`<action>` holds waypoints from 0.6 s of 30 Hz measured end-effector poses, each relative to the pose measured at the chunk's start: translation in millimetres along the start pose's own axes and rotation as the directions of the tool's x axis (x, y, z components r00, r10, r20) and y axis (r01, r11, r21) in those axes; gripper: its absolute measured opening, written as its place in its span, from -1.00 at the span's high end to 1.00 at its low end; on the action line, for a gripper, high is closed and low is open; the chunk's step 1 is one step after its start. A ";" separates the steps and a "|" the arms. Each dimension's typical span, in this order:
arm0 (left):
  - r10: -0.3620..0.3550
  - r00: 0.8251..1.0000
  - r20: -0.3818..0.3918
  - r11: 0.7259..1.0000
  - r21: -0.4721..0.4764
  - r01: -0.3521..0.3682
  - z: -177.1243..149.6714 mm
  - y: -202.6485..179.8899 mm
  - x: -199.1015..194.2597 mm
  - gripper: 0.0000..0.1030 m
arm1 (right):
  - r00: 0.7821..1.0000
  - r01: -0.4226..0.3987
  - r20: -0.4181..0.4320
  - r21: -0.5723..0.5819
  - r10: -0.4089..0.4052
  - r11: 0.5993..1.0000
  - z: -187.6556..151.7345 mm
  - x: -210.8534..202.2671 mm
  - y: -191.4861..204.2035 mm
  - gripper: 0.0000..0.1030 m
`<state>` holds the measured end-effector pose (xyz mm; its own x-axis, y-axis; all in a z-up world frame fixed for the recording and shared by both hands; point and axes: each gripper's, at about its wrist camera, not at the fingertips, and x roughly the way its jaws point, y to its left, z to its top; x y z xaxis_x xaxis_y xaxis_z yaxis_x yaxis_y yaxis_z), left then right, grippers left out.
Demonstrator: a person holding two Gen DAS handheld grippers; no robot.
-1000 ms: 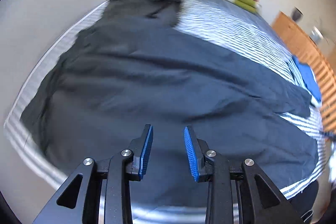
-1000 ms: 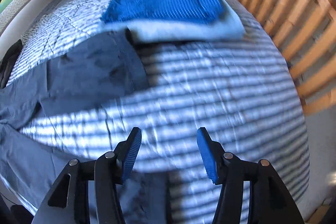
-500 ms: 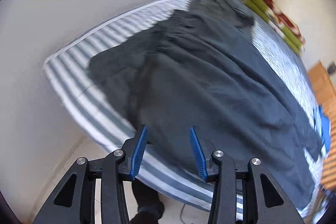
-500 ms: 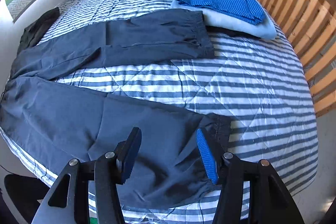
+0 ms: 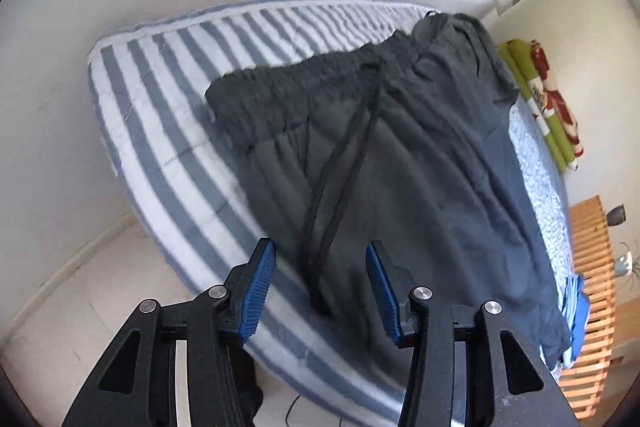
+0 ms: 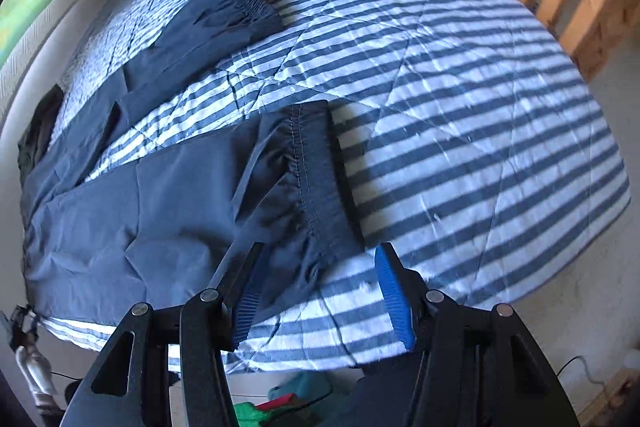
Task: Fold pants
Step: 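Grasp the trouser waistband with the left gripper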
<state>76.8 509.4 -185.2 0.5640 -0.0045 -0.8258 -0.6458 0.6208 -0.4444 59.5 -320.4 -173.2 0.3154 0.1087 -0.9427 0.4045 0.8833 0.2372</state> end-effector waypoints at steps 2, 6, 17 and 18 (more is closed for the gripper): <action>0.005 1.000 0.003 1.000 0.028 -0.005 3.5 -5.3 0.6 0.32 | 1.000 0.004 0.010 0.003 -0.004 1.000 -3.6 -3.0 0.5 0.01; 0.034 0.999 -0.005 0.997 0.075 -0.034 7.7 -14.0 3.0 0.75 | 1.000 -0.003 0.010 0.022 0.003 1.000 -5.9 -0.1 1.9 0.01; -0.005 1.000 -0.007 0.997 0.080 0.006 11.7 -17.2 4.9 0.78 | 0.996 -0.030 -0.073 0.171 0.043 0.985 -19.1 32.4 -10.2 0.01; -0.003 1.000 -0.007 0.996 0.084 0.003 10.9 -18.1 5.6 0.78 | 0.995 -0.039 -0.082 0.189 0.055 0.981 -21.1 38.5 -9.5 -0.01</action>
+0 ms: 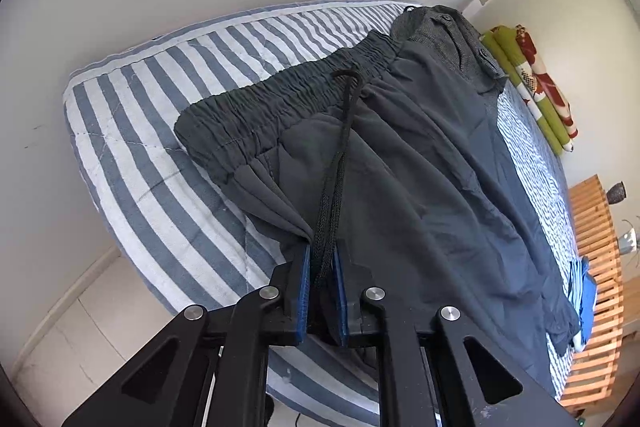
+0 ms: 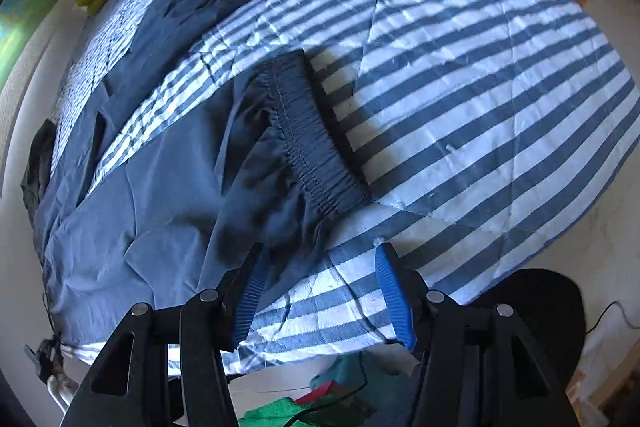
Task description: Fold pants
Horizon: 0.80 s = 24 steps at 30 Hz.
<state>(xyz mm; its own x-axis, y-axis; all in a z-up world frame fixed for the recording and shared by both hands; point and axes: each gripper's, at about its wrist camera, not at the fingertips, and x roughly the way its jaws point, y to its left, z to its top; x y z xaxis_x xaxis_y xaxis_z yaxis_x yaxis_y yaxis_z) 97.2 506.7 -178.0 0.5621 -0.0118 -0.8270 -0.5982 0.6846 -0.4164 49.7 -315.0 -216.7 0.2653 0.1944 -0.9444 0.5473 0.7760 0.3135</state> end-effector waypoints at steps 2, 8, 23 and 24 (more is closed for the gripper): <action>0.005 1.000 0.006 1.000 0.001 -0.005 -0.4 -0.3 1.3 0.88 | 0.999 0.017 0.040 -0.010 -0.016 1.000 -3.7 0.3 7.4 -0.02; -0.007 0.998 0.059 1.000 -0.030 0.009 2.8 1.3 -5.4 0.93 | 0.998 -0.031 0.061 -0.012 0.032 0.999 -7.8 1.6 20.0 0.96; -0.101 0.967 0.235 0.994 -0.009 0.106 84.1 -78.3 -48.7 0.94 | 0.922 -0.218 0.326 -0.006 0.208 0.976 87.5 -89.0 93.1 0.97; -0.103 0.964 0.243 0.994 0.003 0.106 96.5 -91.7 -46.9 0.94 | 0.916 -0.211 0.346 -0.019 0.205 0.977 101.2 -91.0 104.8 0.97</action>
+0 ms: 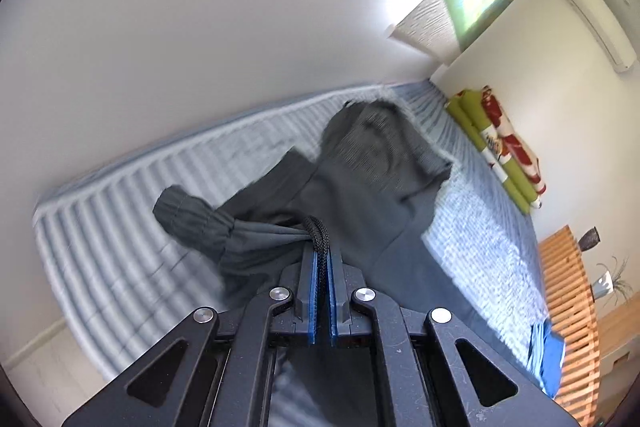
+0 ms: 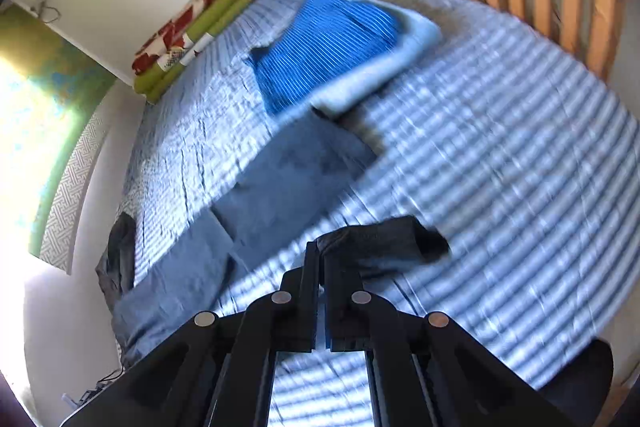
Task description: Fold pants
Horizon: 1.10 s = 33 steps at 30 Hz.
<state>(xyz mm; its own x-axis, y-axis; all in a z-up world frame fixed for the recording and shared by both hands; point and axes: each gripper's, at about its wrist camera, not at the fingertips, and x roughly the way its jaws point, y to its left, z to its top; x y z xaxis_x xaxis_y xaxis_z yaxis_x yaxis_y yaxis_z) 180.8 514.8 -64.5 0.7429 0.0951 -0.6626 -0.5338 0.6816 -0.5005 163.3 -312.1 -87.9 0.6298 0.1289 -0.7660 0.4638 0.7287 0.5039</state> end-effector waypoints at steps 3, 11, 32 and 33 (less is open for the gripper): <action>0.010 1.000 0.020 0.999 0.031 -0.011 26.3 -32.9 20.6 0.94 | 0.998 0.035 0.048 -0.034 -0.033 0.999 34.5 22.2 29.7 0.97; 0.135 0.990 -0.030 0.986 0.104 -0.131 77.5 -102.0 144.0 0.94 | 0.970 0.238 0.073 -0.102 -0.232 0.966 97.1 140.2 83.1 0.97; 0.258 0.954 -0.155 0.957 0.174 -0.231 74.3 -121.4 245.6 0.31 | 0.950 0.305 0.035 -0.298 -0.309 0.904 110.0 225.3 122.2 0.47; 0.251 0.956 -0.152 0.958 0.181 -0.223 74.7 -123.8 239.1 0.31 | 0.954 0.293 0.035 -0.306 -0.297 0.906 108.7 217.9 124.7 0.45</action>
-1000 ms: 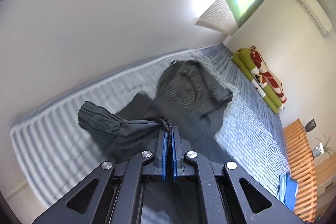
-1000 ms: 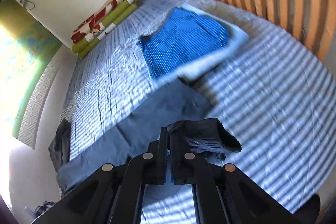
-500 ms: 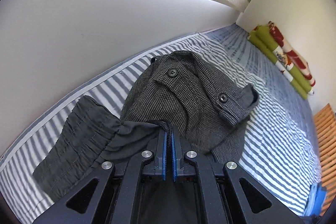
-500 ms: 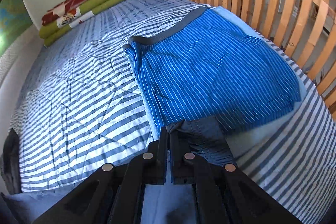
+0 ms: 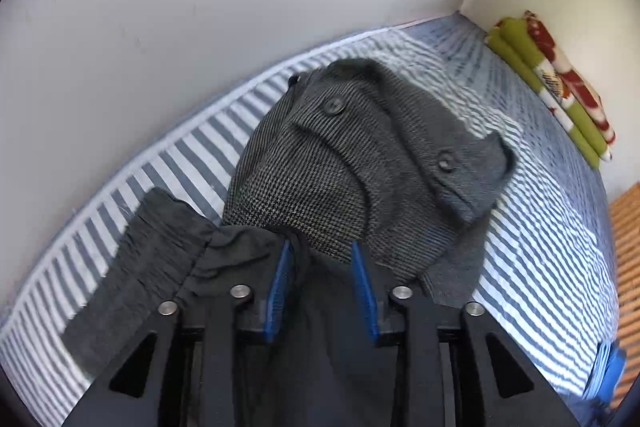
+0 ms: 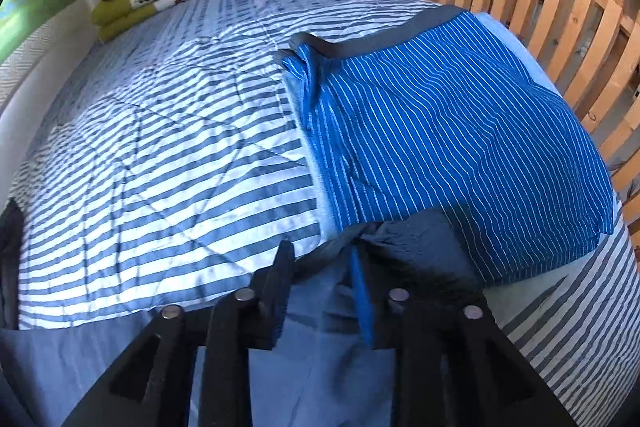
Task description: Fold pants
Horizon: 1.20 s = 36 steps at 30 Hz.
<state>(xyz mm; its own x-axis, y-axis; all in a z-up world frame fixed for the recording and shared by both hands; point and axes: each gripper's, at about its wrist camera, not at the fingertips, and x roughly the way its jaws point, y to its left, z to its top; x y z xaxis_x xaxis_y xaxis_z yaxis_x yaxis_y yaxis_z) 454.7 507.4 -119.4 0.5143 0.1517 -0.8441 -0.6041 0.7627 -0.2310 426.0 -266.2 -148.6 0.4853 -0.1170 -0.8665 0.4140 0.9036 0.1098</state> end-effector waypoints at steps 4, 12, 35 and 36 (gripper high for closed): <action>-0.022 0.999 0.043 0.998 0.063 0.019 -8.7 0.7 -45.3 0.29 | 0.999 -0.045 0.028 -0.034 0.046 0.998 -11.5 -30.3 3.1 0.30; -0.110 0.989 0.103 0.987 0.132 0.096 -68.4 26.6 -154.3 0.06 | 0.991 -0.107 0.071 -0.112 0.115 0.988 -51.1 -93.9 4.7 0.11; -0.447 0.855 -0.262 0.794 0.324 0.515 -298.3 -70.7 -118.7 0.08 | 0.841 -0.527 -0.373 -0.402 0.392 0.748 -270.4 -59.0 198.1 0.07; -0.442 0.861 -0.251 0.794 0.337 0.506 -293.3 -70.9 -121.1 0.08 | 0.829 -0.544 -0.385 -0.383 0.406 0.747 -267.9 -55.2 207.2 0.07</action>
<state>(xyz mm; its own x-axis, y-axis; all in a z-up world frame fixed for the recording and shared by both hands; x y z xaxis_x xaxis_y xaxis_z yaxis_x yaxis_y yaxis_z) 256.7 250.5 -142.7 0.5569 -0.3643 -0.7464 -0.0147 0.8942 -0.4474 278.8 37.8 -208.5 0.2735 0.4284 -0.8612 -0.2492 0.8963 0.3667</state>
